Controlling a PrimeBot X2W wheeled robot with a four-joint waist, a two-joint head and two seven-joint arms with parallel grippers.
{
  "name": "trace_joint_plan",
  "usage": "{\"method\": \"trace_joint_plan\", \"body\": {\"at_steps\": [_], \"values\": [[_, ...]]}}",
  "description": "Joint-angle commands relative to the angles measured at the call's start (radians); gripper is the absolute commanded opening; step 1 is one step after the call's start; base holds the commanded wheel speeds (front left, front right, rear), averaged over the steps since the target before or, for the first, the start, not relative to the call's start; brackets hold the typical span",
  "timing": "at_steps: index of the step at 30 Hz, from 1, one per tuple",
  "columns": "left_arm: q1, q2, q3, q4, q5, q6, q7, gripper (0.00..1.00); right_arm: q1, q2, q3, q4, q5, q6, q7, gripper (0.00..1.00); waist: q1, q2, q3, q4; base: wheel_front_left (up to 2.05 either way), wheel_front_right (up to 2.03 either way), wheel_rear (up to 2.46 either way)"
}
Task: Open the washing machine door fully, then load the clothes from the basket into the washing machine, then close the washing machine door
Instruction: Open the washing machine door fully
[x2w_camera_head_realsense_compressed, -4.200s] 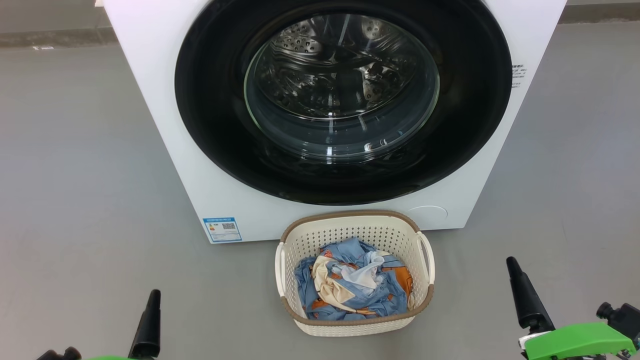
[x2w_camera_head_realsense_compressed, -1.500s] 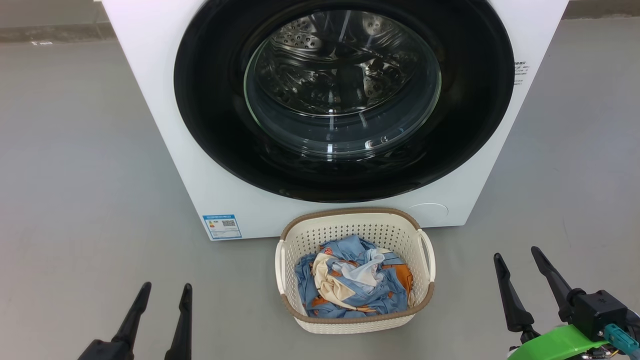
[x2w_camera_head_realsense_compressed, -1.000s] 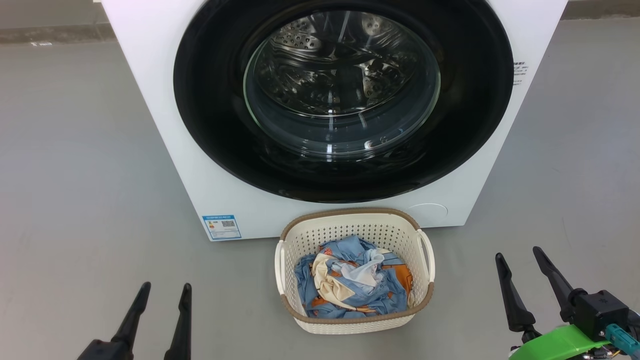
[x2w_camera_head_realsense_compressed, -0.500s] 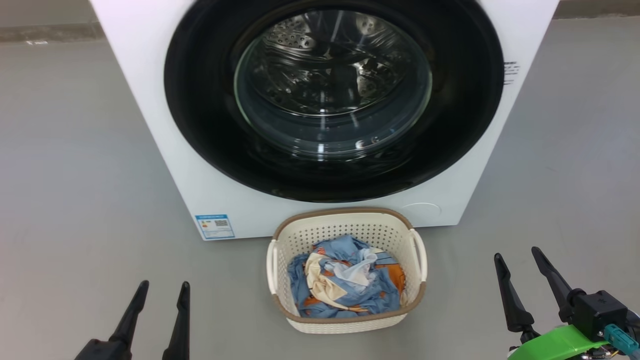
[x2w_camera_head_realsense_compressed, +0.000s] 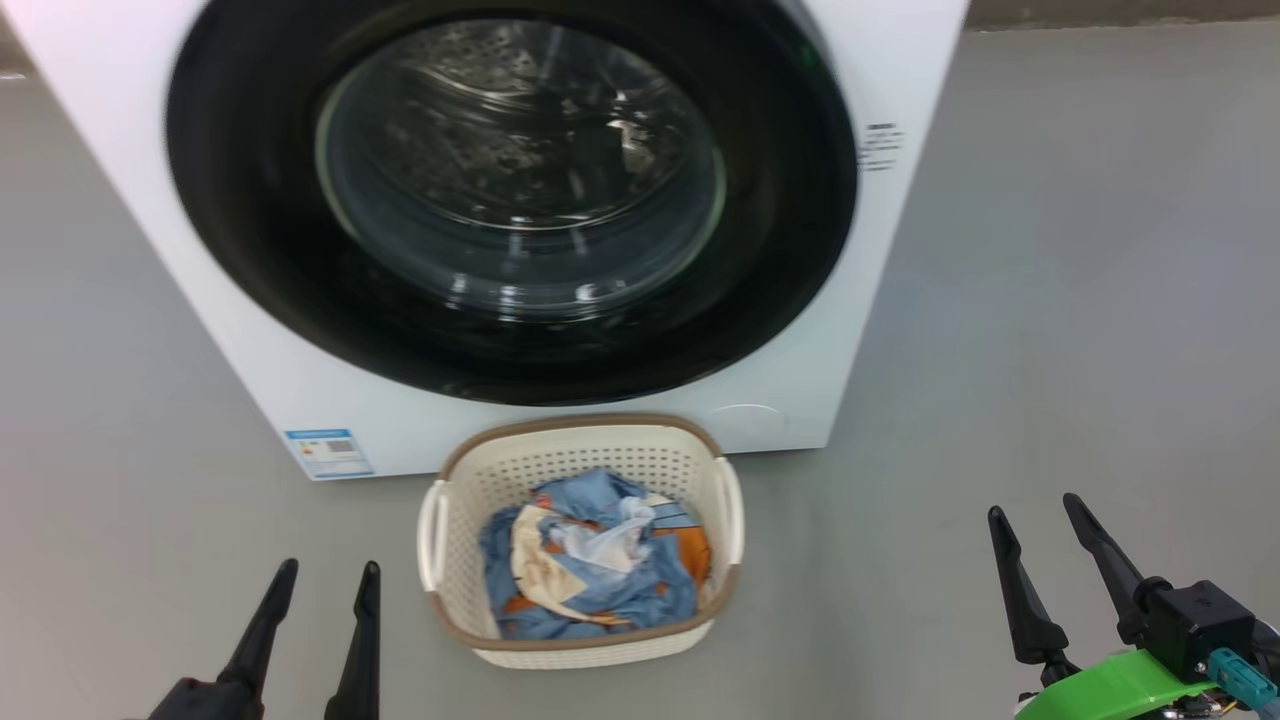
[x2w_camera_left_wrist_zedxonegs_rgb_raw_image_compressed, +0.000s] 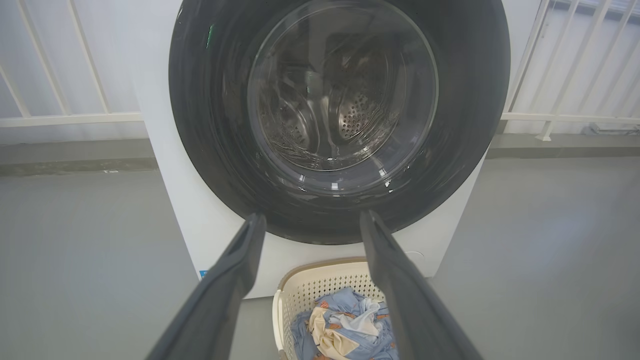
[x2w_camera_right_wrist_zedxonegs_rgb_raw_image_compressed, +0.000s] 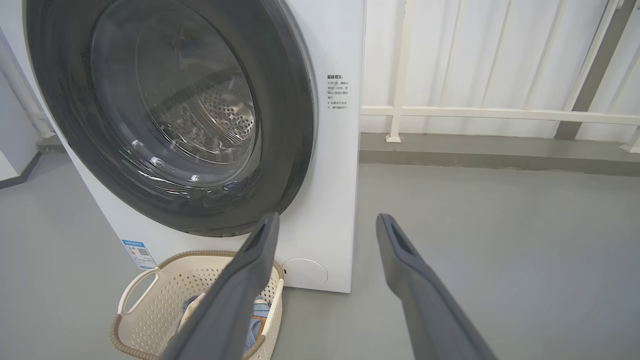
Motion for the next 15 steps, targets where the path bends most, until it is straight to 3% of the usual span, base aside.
{"method": "trace_joint_plan", "body": {"at_steps": [1,8,15], "values": [[-0.022,0.009,0.036,-0.031,-0.011,-0.002,-0.011,1.0,-0.011,-0.008,0.022,-0.027,-0.004,0.002,-0.012,1.0,0.0,0.0,0.0,0.0,1.09,1.09,-2.19],[-0.023,-0.002,0.05,-0.033,-0.022,-0.002,-0.011,1.0,-0.012,-0.005,0.025,-0.029,-0.006,0.002,-0.012,1.0,0.0,0.0,0.004,0.002,0.78,0.78,-1.56],[-0.023,-0.002,0.05,-0.028,-0.024,-0.002,-0.011,1.0,-0.015,-0.009,0.028,-0.026,-0.002,0.002,-0.012,1.0,0.0,0.0,0.004,0.002,0.23,0.23,-0.46]]}}
